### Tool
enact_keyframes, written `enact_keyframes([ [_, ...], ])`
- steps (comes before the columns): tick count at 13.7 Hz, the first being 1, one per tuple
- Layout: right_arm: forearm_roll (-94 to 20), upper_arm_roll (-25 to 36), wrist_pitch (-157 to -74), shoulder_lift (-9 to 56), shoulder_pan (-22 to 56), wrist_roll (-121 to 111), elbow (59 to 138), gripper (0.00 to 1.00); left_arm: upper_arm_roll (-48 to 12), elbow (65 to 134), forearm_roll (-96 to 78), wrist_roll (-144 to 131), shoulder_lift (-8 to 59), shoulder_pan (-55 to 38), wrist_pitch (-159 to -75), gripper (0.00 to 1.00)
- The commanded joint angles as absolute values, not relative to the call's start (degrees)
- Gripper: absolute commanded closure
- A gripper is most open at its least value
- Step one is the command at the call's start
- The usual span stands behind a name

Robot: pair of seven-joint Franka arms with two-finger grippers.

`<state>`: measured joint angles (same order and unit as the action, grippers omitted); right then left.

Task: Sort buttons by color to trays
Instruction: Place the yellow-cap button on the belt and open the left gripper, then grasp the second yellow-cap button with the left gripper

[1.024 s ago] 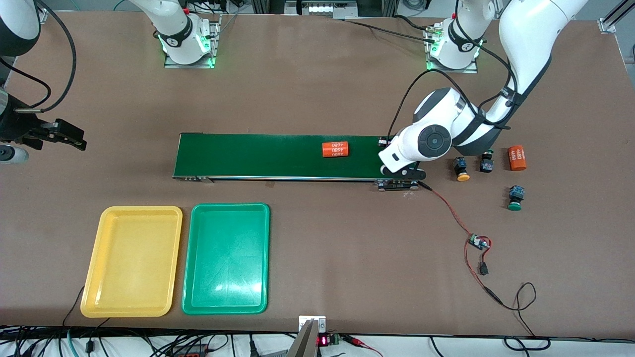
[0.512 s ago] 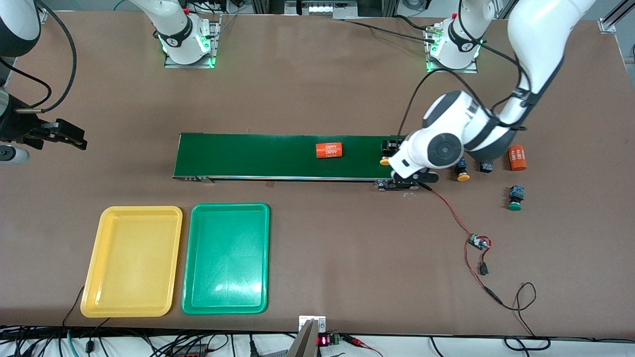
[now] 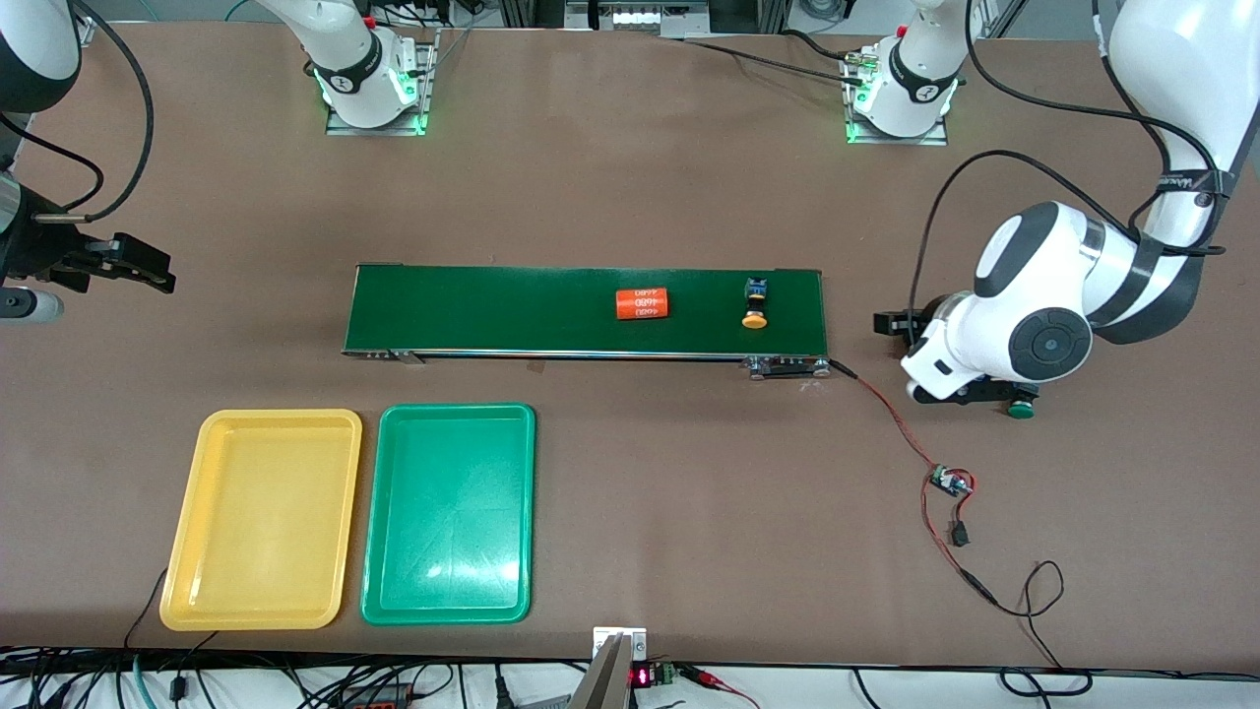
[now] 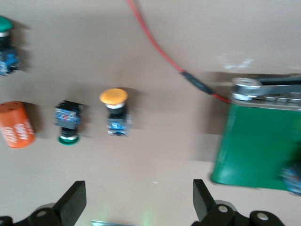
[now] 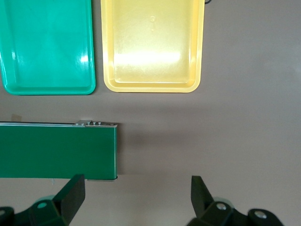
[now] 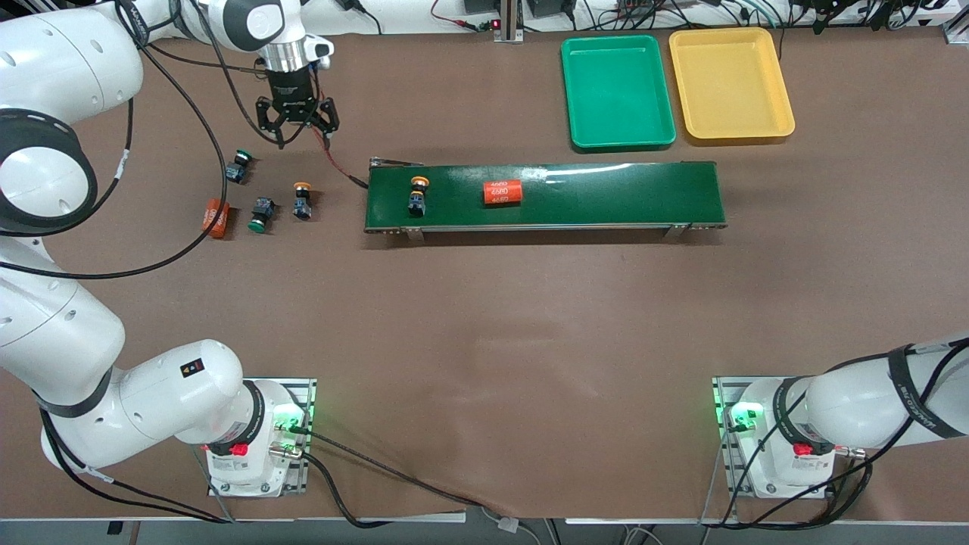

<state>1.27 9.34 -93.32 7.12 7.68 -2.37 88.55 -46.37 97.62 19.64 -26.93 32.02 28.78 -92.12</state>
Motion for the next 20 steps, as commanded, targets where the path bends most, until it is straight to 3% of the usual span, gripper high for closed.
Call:
enact_keyframes([
  [1, 1.32, 9.05, -92.46, 6.77, 7.91, -1.93, 88.59, 0.0, -46.93, 105.52, 24.94, -26.1, 31.91, 31.36, -98.05, 0.0],
  [4, 1.23, 9.05, -92.55, 6.94, 7.91, -1.93, 88.68, 0.0, -46.85, 113.89, 25.66, -25.84, 31.9, 36.64, -108.87, 0.0],
  [14, 1.23, 9.05, -91.05, 7.38, 7.91, -1.76, 88.86, 0.0, -46.76, 118.92, 29.71, -25.84, 36.74, 40.43, -118.39, 0.0],
  [15, 1.23, 9.05, -91.05, 7.47, 7.82, -1.5, 88.86, 0.0, -46.67, 118.92, 29.79, -25.84, 36.83, 40.43, -118.48, 0.08],
  [18, 1.14, 9.05, -90.97, 7.73, 7.82, 0.44, 88.86, 0.0, -46.32, 118.74, 30.59, -25.84, 37.79, 40.52, -118.56, 0.46],
  [20, 1.14, 9.05, -90.97, 7.82, 7.91, 0.53, 88.86, 0.0, -46.05, 118.48, 30.67, -25.93, 38.06, 40.43, -118.57, 0.6],
])
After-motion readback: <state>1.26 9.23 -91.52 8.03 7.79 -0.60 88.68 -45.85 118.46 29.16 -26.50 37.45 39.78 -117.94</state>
